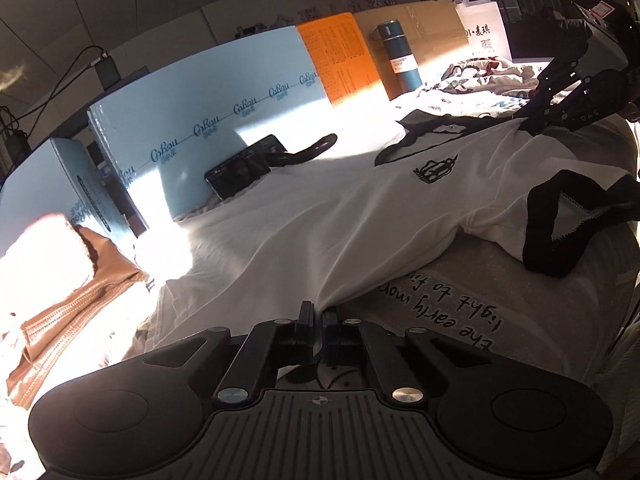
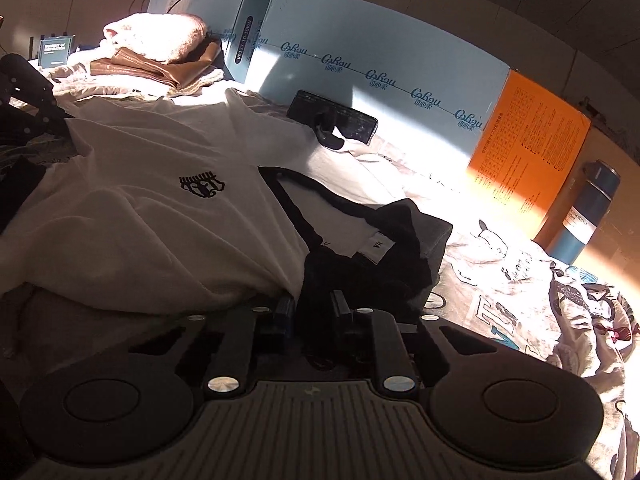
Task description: Fold clothes
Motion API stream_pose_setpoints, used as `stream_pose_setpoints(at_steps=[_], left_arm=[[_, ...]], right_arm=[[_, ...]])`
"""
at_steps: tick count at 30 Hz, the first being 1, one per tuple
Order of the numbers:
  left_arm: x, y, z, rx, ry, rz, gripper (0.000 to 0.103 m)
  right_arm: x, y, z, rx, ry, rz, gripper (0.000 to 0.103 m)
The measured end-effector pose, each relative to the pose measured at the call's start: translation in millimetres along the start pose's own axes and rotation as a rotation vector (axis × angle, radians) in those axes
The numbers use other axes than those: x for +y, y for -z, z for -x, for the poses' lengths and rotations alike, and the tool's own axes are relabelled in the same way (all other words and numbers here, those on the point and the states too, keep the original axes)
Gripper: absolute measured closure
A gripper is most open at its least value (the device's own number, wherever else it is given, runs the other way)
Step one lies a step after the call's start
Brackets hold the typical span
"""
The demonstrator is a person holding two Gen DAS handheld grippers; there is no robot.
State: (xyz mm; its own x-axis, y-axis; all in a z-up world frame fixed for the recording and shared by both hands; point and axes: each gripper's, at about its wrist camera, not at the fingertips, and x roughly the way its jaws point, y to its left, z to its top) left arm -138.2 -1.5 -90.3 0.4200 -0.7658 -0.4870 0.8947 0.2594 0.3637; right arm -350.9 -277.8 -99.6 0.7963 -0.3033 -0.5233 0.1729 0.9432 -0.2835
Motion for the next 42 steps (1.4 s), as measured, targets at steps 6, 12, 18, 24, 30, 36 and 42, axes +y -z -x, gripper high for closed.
stream_pose_setpoints(at_steps=[6,12,18,24,30,36,42], left_arm=[[-5.7,7.6,2.9,0.034,0.003,0.033,0.097],[8.5,12.7,5.8,0.060,-0.152,-0.003,0.040],[39.9,22.0,-3.0,0.099,-0.204,-0.006,0.042],[30.8,16.2,7.9,0.071,-0.145,-0.043,0.100],[21.5,23.8,23.5,0.138,-0.133,-0.064,0.099],[29.5,25.0,18.7,0.125,-0.156,-0.002,0.085],[18.7,15.9,40.7,-0.006,-0.085,0.031,0.064]], right_arm=[[3.8,6.1,3.5,0.025,0.004,-0.004,0.086],[7.7,4.6,9.2,0.000,-0.027,-0.029,0.035],[20.3,-0.5,26.4,-0.045,-0.183,-0.023,0.034],[17.4,-17.5,49.9,-0.158,-0.326,-0.052,0.033],[40.7,-37.5,41.4,-0.203,-0.597,-0.034,0.032],[89.5,-54.2,5.3,-0.086,-0.756,0.078,0.036],[116.3,-49.4,-5.2,-0.041,-0.653,0.240,0.065]])
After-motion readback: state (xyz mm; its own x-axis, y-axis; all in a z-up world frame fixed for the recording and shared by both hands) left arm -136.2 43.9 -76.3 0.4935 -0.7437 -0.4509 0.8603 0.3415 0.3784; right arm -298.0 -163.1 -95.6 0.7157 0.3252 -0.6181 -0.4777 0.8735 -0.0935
